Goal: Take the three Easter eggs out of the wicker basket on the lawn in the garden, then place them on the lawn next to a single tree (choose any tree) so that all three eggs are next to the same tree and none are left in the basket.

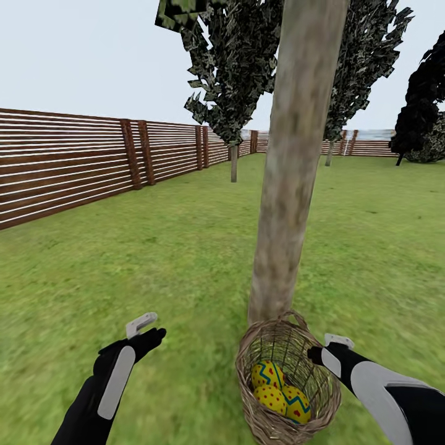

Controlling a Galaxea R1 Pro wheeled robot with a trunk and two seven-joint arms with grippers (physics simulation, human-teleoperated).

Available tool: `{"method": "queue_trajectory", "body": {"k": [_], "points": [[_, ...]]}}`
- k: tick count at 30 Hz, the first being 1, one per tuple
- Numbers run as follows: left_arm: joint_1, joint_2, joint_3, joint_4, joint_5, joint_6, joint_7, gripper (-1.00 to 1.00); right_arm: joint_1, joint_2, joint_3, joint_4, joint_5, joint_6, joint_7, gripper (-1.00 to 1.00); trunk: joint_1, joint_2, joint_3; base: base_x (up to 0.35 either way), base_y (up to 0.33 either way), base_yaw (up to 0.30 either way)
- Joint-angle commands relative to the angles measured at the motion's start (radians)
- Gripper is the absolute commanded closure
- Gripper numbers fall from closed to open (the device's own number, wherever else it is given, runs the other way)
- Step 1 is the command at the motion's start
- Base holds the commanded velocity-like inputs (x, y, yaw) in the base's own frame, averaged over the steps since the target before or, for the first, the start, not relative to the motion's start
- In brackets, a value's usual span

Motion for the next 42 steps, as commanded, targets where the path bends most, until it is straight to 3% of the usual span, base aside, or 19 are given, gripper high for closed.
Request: {"method": "queue_trajectory", "body": {"k": [1,19,33,38,42], "points": [[-0.001,-0.001,0.001,-0.001,0.01,0.002,0.008,-1.0,-0.001,0.0,0.001,-0.001,-0.006,0.004,-0.003,-1.0,0.0,0.0,-0.001,0.0,0.0,0.0],[-0.001,-0.001,0.003,0.0,0.008,0.001,0.008,-1.0,-0.001,0.0,0.003,-0.015,-0.008,0.004,-0.002,-1.0,0.0,0.0,-0.001,0.0,0.0,0.0],[-0.001,-0.001,0.003,0.0,0.008,0.001,0.008,-1.0,-0.001,0.0,0.001,-0.033,-0.008,0.021,-0.001,-1.0,-0.054,0.098,0.043,0.0,0.0,0.0],[-0.001,-0.001,0.003,0.001,0.008,0.001,0.008,-1.0,-0.001,0.034,0.001,-0.044,0.0,-0.113,-0.009,-1.0,-0.073,0.133,0.059,0.0,0.0,0.0],[-0.001,0.0,0.004,0.0,0.008,0.001,0.008,-1.0,0.005,0.069,0.001,-0.041,0.043,-0.178,-0.077,-1.0,-0.088,0.161,0.071,0.0,0.0,0.0]]}}
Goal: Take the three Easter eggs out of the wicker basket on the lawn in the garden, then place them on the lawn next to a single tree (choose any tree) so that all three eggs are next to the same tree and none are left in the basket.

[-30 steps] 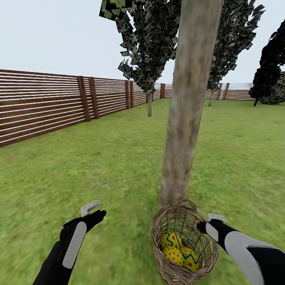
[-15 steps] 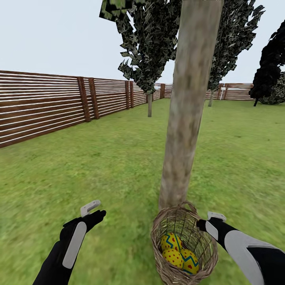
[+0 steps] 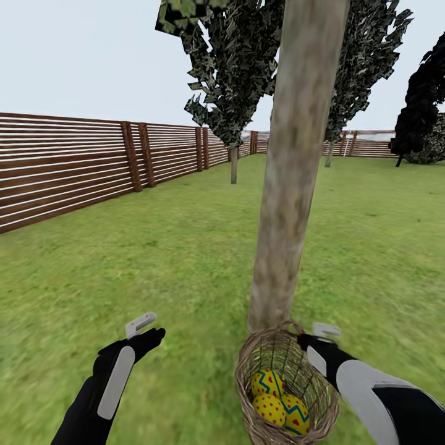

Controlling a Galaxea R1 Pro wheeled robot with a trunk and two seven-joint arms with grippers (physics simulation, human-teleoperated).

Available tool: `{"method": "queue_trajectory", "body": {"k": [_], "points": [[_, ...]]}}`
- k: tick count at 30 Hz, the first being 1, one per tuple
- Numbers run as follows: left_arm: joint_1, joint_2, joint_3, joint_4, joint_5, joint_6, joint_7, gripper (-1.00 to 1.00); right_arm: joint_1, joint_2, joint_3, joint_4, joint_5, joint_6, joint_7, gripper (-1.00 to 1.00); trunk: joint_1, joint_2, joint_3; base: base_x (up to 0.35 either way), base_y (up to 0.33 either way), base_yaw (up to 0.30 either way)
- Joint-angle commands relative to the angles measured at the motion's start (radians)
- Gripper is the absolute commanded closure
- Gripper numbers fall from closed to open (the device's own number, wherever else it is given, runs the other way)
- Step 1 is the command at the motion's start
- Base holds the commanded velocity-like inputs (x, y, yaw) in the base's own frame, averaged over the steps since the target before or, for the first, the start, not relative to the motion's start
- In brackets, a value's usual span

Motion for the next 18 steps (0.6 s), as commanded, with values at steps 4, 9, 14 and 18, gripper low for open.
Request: {"method": "queue_trajectory", "body": {"k": [4,9,14,18], "points": [[-0.001,0.0,0.002,-0.001,0.011,0.003,0.008,-1.0,0.015,0.039,0.002,-0.002,0.01,-0.052,-0.075,-1.0,-0.016,0.028,0.012,0.0,0.0,0.0],[-0.001,0.0,0.002,-0.001,0.011,0.003,0.008,-1.0,0.038,0.092,0.001,-0.002,0.068,-0.071,-0.14,-1.0,-0.035,0.063,0.027,0.0,0.0,0.0],[-0.001,0.0,0.002,-0.001,0.011,0.003,0.008,-1.0,0.051,0.132,0.002,0.001,0.095,-0.068,-0.149,-1.0,-0.05,0.091,0.04,0.0,0.0,0.0],[-0.001,0.0,0.002,-0.001,0.011,0.003,0.008,-1.0,0.052,0.151,0.002,0.01,0.096,-0.037,-0.15,-1.0,-0.05,0.091,0.04,0.0,0.0,0.0]]}}
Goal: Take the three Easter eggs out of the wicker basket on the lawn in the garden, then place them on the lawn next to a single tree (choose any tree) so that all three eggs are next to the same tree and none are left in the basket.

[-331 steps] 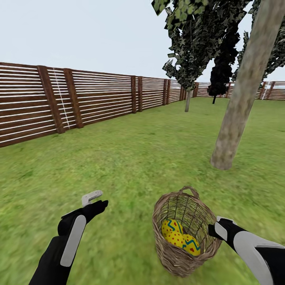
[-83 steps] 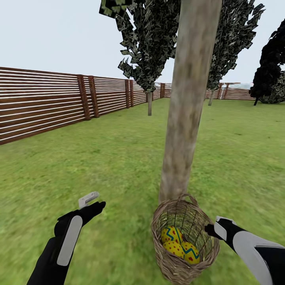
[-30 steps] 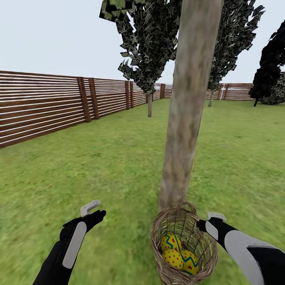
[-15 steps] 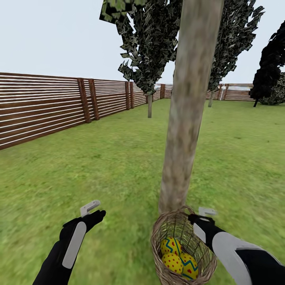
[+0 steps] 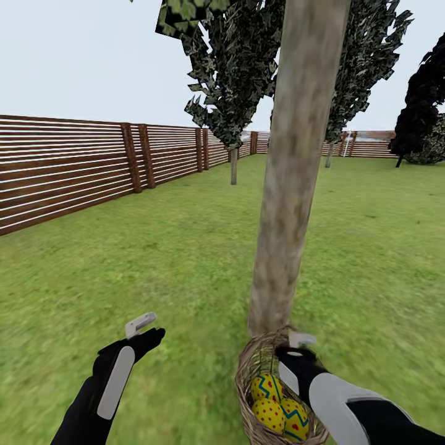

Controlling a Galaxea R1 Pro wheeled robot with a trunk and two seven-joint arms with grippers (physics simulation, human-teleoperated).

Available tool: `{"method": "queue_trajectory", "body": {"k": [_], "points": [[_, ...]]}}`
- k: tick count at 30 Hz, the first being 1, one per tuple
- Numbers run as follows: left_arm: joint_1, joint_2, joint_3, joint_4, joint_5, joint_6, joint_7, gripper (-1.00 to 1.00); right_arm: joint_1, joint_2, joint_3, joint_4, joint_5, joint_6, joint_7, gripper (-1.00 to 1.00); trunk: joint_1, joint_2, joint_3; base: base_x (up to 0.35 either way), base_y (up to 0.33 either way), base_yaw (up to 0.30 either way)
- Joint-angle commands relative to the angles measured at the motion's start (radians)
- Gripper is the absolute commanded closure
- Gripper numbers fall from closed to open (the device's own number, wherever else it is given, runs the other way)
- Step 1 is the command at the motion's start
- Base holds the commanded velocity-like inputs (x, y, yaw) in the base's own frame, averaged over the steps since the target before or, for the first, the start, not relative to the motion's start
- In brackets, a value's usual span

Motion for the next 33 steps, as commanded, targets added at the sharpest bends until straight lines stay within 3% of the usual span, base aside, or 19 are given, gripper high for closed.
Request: {"method": "queue_trajectory", "body": {"k": [1,2,3,9,15,21,33], "points": [[-0.001,-0.001,0.001,-0.001,0.011,0.003,0.008,-1.0,0.0,0.003,0.002,0.003,-0.007,0.022,-0.002,-1.0,0.0,0.0,-0.001,0.0,0.0,0.0],[-0.001,-0.001,0.001,-0.002,0.011,0.002,0.008,-1.0,0.0,0.007,0.001,0.004,-0.012,0.113,0.001,-1.0,0.0,0.0,-0.001,0.0,0.0,0.0],[-0.001,-0.001,0.001,-0.002,0.011,0.002,0.008,-1.0,0.0,0.007,0.0,0.003,-0.013,0.15,0.003,-1.0,0.0,0.0,-0.001,0.0,0.0,0.0],[-0.001,-0.001,0.001,-0.002,0.011,0.002,0.008,-1.0,0.0,0.008,-0.003,0.002,-0.017,0.259,0.033,-1.0,0.0,0.0,-0.001,0.0,0.0,0.0],[-0.001,-0.001,0.001,-0.002,0.011,0.002,0.008,-1.0,0.0,0.001,-0.006,-0.013,-0.017,0.381,0.198,-1.0,0.0,0.0,-0.001,0.0,0.0,0.0],[-0.001,-0.001,0.001,-0.002,0.011,0.002,0.008,-1.0,0.0,-0.003,-0.005,-0.025,-0.017,0.397,0.234,-1.0,0.0,0.0,-0.001,0.0,0.0,0.0],[-0.001,-0.001,0.001,-0.002,0.011,0.002,0.008,-1.0,0.0,-0.004,-0.003,-0.066,-0.017,0.402,0.244,-1.0,0.0,0.0,-0.001,0.0,0.0,0.0]]}}
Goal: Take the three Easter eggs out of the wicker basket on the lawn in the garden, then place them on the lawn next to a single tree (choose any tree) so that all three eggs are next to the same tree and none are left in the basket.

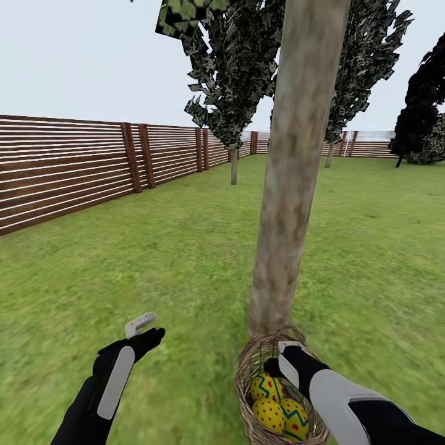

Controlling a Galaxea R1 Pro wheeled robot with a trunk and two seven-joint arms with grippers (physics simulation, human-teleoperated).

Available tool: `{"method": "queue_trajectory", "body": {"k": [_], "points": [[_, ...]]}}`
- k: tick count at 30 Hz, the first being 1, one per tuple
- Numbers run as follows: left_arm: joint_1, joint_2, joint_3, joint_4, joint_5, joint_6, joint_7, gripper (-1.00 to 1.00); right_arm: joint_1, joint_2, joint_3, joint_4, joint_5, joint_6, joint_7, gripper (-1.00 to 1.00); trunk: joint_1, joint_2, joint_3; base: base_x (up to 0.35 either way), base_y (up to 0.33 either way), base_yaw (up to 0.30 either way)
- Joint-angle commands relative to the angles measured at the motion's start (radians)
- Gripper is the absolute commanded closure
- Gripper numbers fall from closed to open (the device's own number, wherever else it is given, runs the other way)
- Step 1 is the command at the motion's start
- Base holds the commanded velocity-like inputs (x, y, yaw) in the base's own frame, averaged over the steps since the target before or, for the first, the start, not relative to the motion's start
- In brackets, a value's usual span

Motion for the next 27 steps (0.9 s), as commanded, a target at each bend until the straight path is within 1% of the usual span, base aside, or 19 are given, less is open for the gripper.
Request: {"method": "queue_trajectory", "body": {"k": [1,7,10,14,16,19,22,27], "points": [[-0.001,-0.001,0.001,-0.001,0.011,0.003,0.009,-1.0,0.0,0.0,0.001,-0.001,-0.007,0.006,-0.005,-1.0,0.0,0.0,-0.001,0.0,0.0,0.0],[-0.001,-0.002,0.001,-0.003,0.012,0.002,0.012,-1.0,0.0,0.0,0.001,0.001,-0.007,0.007,-0.005,-1.0,0.0,0.0,-0.001,0.0,0.0,0.0],[-0.001,-0.002,0.002,-0.02,0.013,0.002,0.012,-1.0,0.001,0.0,0.001,0.002,-0.006,0.014,-0.001,-1.0,0.0,0.0,-0.001,0.0,0.0,0.0],[-0.001,-0.004,-0.002,-0.065,0.014,0.002,0.014,-1.0,0.001,-0.001,0.002,0.002,-0.002,0.032,0.057,-1.0,0.015,-0.028,-0.014,0.0,0.0,0.0],[-0.001,-0.005,-0.002,-0.077,0.014,0.002,0.015,-1.0,0.001,-0.009,0.003,0.002,0.0,0.035,0.082,-1.0,0.023,-0.042,-0.02,0.0,0.0,0.0],[-0.001,-0.005,-0.003,-0.083,0.015,0.003,0.015,-1.0,0.001,-0.023,0.003,0.0,-0.001,0.037,0.097,-1.0,0.034,-0.063,-0.029,0.0,0.0,0.0],[-0.001,-0.006,-0.003,-0.084,0.015,0.003,0.015,-1.0,0.001,-0.032,0.003,-0.001,0.0,0.036,0.101,-1.0,0.046,-0.084,-0.039,0.0,0.0,0.0],[-0.001,-0.006,-0.003,-0.084,0.015,0.003,0.015,-1.0,0.001,-0.04,0.003,-0.002,0.001,0.038,0.1,-1.0,0.065,-0.119,-0.054,0.0,0.0,0.0]]}}
